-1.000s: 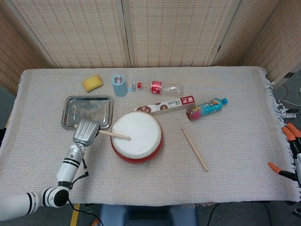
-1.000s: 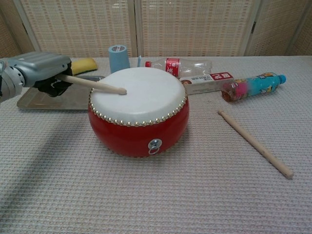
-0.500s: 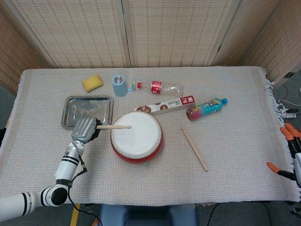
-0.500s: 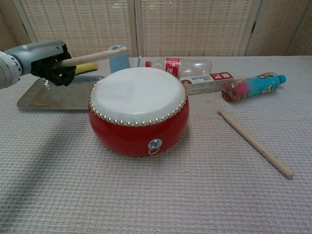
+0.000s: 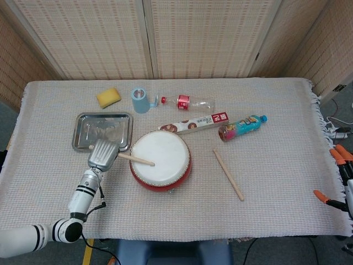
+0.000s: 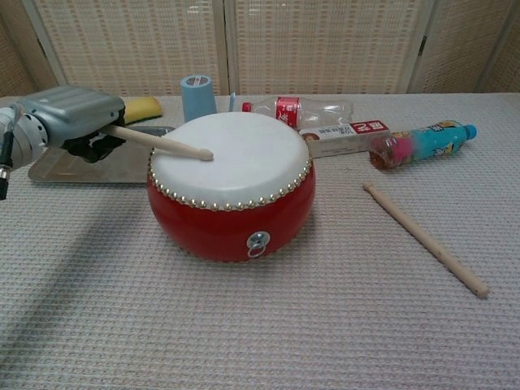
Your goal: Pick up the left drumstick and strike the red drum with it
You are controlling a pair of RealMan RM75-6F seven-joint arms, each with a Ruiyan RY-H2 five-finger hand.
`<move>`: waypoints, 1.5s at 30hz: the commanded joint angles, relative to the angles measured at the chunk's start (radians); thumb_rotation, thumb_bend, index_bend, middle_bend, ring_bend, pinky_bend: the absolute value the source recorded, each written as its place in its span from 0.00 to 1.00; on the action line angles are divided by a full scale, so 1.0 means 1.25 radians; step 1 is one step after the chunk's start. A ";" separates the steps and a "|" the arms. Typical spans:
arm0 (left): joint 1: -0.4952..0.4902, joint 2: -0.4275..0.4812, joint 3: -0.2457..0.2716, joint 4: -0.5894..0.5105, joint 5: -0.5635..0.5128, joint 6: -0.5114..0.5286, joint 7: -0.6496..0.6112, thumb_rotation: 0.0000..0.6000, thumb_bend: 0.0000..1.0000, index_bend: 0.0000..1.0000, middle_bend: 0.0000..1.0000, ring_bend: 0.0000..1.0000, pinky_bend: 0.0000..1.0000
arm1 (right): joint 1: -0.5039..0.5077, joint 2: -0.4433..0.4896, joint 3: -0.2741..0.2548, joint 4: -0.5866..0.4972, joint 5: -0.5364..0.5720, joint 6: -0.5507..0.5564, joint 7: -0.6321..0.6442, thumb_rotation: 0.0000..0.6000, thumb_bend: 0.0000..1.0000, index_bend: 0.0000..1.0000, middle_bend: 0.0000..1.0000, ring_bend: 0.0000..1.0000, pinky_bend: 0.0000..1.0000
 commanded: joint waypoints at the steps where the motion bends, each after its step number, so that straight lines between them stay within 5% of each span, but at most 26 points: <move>1: 0.037 0.045 -0.086 -0.097 -0.029 -0.053 -0.325 1.00 0.92 1.00 1.00 1.00 1.00 | 0.001 -0.001 0.000 0.000 -0.001 -0.001 -0.001 1.00 0.00 0.00 0.00 0.00 0.00; 6: 0.039 0.062 -0.079 -0.106 0.005 -0.058 -0.348 1.00 0.91 1.00 1.00 1.00 1.00 | 0.003 -0.002 0.000 -0.002 -0.002 -0.004 -0.004 1.00 0.00 0.00 0.00 0.00 0.00; 16: -0.009 -0.004 0.036 0.031 0.085 -0.007 -0.038 1.00 0.91 1.00 1.00 1.00 1.00 | 0.002 -0.001 0.000 -0.001 0.005 -0.006 -0.004 1.00 0.00 0.00 0.00 0.00 0.00; 20: 0.010 -0.015 -0.011 -0.004 0.034 0.016 -0.101 1.00 0.91 1.00 1.00 1.00 1.00 | 0.001 -0.002 0.000 0.001 0.005 -0.005 -0.002 1.00 0.00 0.00 0.00 0.00 0.00; 26: 0.057 0.041 -0.145 -0.140 -0.086 -0.049 -0.391 1.00 0.91 1.00 1.00 1.00 1.00 | 0.001 -0.004 0.001 0.002 0.003 -0.001 0.000 1.00 0.00 0.00 0.00 0.00 0.00; 29: 0.056 0.081 -0.156 -0.156 -0.098 -0.096 -0.430 1.00 0.91 1.00 1.00 1.00 1.00 | 0.001 -0.005 0.001 0.002 0.002 -0.003 -0.001 1.00 0.00 0.00 0.00 0.00 0.00; 35: 0.030 0.063 -0.097 -0.111 -0.054 -0.076 -0.345 1.00 0.91 1.00 1.00 1.00 1.00 | 0.002 -0.006 0.001 0.004 0.003 -0.005 0.000 1.00 0.00 0.00 0.00 0.00 0.00; 41: -0.006 -0.029 0.001 0.028 0.047 0.040 -0.097 1.00 0.91 1.00 1.00 1.00 1.00 | 0.002 -0.006 0.001 0.005 0.005 -0.005 0.001 1.00 0.00 0.00 0.00 0.00 0.00; 45: -0.026 -0.033 0.045 0.061 0.055 0.032 0.037 1.00 0.91 1.00 1.00 1.00 1.00 | 0.002 -0.006 0.001 0.007 0.007 -0.008 0.005 1.00 0.00 0.00 0.00 0.00 0.00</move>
